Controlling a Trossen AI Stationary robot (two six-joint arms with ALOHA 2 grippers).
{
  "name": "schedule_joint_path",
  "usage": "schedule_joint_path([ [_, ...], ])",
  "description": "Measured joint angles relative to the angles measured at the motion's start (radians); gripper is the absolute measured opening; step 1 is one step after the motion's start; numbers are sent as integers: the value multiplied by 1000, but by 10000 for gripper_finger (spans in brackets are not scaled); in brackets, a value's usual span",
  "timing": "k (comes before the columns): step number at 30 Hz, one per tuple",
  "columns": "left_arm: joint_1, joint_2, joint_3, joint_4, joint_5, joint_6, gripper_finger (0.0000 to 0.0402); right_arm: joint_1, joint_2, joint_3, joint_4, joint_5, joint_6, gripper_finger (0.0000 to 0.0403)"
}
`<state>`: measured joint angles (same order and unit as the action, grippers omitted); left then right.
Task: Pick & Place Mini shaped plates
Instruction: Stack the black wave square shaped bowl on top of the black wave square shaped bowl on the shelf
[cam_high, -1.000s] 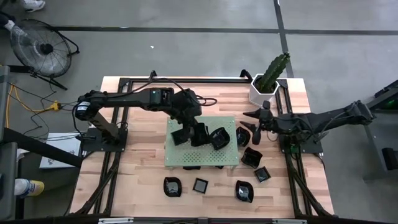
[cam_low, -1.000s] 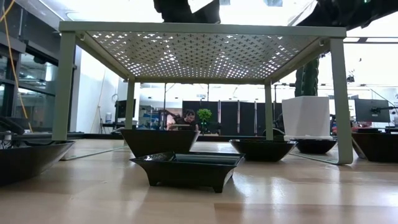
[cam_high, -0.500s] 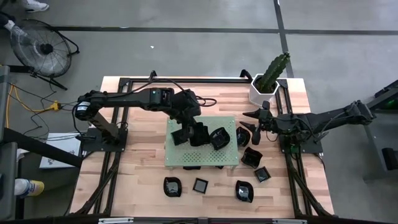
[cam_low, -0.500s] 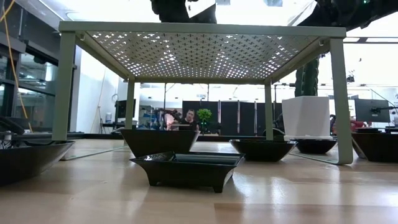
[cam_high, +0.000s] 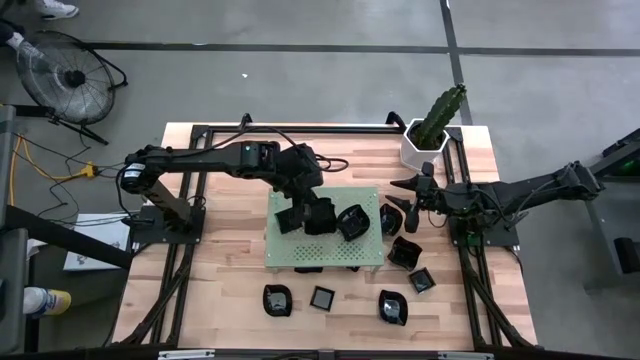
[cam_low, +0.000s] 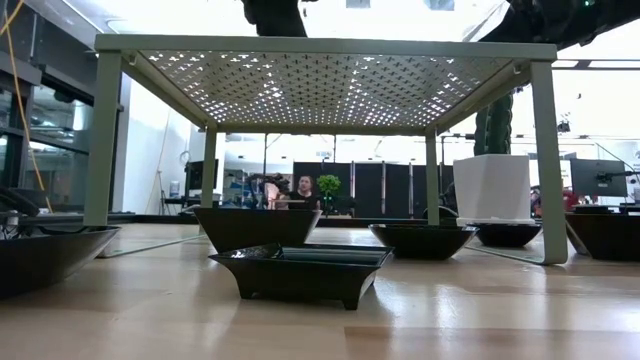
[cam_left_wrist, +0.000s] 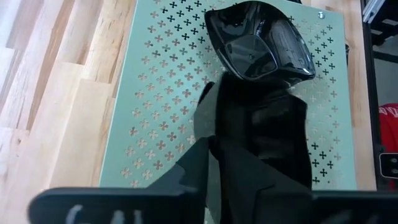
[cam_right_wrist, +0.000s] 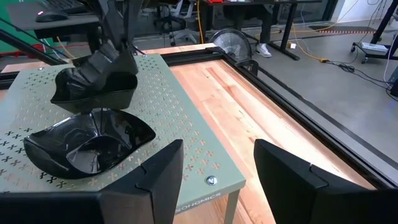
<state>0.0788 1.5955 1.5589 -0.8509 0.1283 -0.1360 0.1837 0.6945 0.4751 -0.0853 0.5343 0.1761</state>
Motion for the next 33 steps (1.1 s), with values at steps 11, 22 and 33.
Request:
schedule_joint_path([
  [11, 0, 0, 0, 20, 1, 25, 88, 0, 0, 0, 0, 0, 0, 193],
  [22, 0, 0, 0, 19, 7, 63, 88, 0, 0, 0, -1, 0, 0, 193],
  [33, 0, 0, 0, 19, 25, 133, 138, 0, 0, 0, -1, 0, 0, 193],
])
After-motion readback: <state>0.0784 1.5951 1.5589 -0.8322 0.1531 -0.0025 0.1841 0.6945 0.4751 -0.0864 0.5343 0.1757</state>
